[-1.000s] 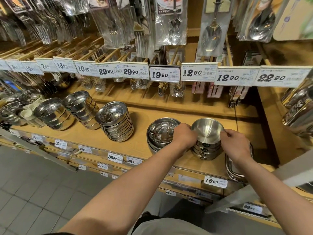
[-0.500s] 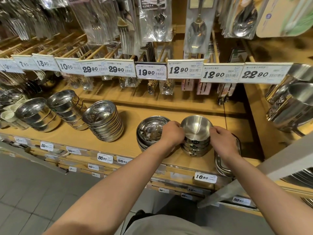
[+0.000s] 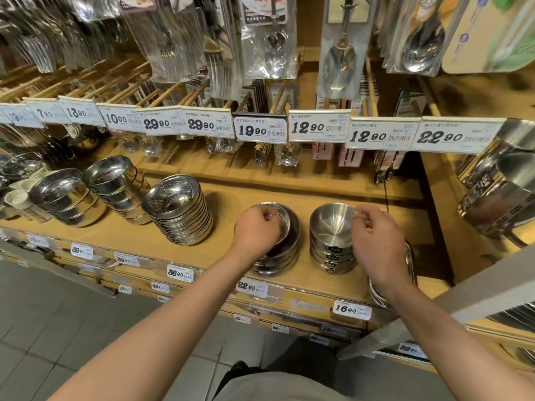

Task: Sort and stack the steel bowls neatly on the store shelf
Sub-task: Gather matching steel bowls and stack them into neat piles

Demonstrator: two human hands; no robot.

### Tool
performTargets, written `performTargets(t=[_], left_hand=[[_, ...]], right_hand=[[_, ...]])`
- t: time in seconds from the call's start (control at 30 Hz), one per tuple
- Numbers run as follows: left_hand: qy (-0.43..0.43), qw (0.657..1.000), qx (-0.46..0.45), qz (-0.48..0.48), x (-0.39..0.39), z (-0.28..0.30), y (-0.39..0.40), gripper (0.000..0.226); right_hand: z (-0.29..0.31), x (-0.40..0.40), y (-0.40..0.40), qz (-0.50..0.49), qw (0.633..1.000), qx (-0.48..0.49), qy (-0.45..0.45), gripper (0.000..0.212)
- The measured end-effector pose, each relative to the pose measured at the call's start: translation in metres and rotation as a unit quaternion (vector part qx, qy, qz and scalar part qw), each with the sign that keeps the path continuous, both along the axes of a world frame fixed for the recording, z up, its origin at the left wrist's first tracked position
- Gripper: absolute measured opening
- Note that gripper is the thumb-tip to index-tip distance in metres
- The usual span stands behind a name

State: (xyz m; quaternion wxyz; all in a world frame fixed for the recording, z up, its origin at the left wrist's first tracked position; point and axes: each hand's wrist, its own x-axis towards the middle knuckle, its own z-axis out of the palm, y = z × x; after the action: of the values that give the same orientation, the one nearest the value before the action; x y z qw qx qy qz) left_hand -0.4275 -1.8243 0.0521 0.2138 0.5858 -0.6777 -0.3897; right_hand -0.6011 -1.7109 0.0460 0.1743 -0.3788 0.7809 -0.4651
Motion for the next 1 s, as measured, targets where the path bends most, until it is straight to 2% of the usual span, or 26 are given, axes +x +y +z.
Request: performTargets(t=[0.1, 0.17, 0.3, 0.47, 0.57, 0.67, 0.73, 0.83, 1.0], left_hand=[[0.023, 0.998, 0.003, 0.061, 0.036, 0.006, -0.013, 0.018], [0.036, 0.995, 0.012, 0.088, 0.057, 0.008, -0.018, 0.021], [0.061, 0.99, 0.033, 0.124, 0.091, 0.008, -0.018, 0.019], [0.094, 0.983, 0.056, 0.146, 0.121, 0.008, -0.018, 0.015], [0.097, 0.981, 0.06, 0.155, 0.135, 0.007, -0.021, 0.018], [0.099, 0.982, 0.066, 0.149, 0.147, 0.005, -0.026, 0.018], [0.095, 0.982, 0.068, 0.146, 0.156, 0.004, -0.031, 0.019], [0.094, 0.983, 0.076, 0.141, 0.173, 0.002, -0.042, 0.018], [0.098, 0.984, 0.088, 0.116, 0.202, 0.004, -0.064, 0.019]], right_hand=[[0.001, 0.027, -0.009, 0.105, 0.994, 0.009, -0.002, 0.025], [-0.005, 0.044, -0.018, 0.163, 0.986, 0.035, -0.014, 0.027], [-0.018, 0.07, -0.038, 0.2, 0.972, 0.123, 0.009, 0.035], [-0.024, 0.082, -0.063, 0.173, 0.963, 0.202, 0.045, 0.037], [-0.028, 0.082, -0.08, 0.15, 0.953, 0.252, 0.071, 0.026], [-0.029, 0.082, -0.097, 0.136, 0.936, 0.298, 0.133, 0.016], [-0.03, 0.084, -0.106, 0.108, 0.93, 0.313, 0.161, 0.029], [-0.03, 0.087, -0.115, 0.083, 0.917, 0.338, 0.197, 0.031], [-0.014, 0.092, -0.117, 0.068, 0.917, 0.334, 0.208, 0.011]])
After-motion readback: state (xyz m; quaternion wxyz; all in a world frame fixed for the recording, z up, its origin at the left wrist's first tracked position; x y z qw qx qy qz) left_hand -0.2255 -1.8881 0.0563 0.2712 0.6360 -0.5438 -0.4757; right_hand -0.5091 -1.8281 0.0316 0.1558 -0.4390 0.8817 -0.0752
